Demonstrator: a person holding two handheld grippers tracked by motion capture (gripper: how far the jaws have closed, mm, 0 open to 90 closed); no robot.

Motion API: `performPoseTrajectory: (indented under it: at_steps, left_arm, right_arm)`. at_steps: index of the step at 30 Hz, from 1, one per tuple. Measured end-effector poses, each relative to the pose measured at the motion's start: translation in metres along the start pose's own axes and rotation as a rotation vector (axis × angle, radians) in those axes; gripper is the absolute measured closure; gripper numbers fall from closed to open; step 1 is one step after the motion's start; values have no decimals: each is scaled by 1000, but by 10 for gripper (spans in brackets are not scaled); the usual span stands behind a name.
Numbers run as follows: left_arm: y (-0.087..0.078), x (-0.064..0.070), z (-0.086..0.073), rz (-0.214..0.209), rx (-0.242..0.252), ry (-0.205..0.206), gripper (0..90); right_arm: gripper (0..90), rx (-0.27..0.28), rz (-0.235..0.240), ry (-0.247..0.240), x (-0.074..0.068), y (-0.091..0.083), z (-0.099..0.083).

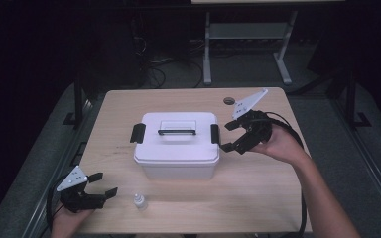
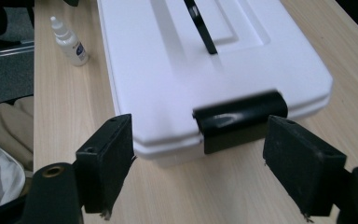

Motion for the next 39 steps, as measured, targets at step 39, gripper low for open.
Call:
performPoseTrajectory:
  at_steps: [39]
  left_arm:
    - [2,5,5,-29,16,11,155]
  right_arm:
    - [485,-26,83,-131,-1,60,76]
Point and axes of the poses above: each handheld gripper's, and its own axes: y roughly forward along the jaws, z roughly out of its top, x roughly to its right, the point moved 9 cm from there along y, roughly forward along the jaws, and after that the axes turned 2 degrees about z, right-handed, at the moved point
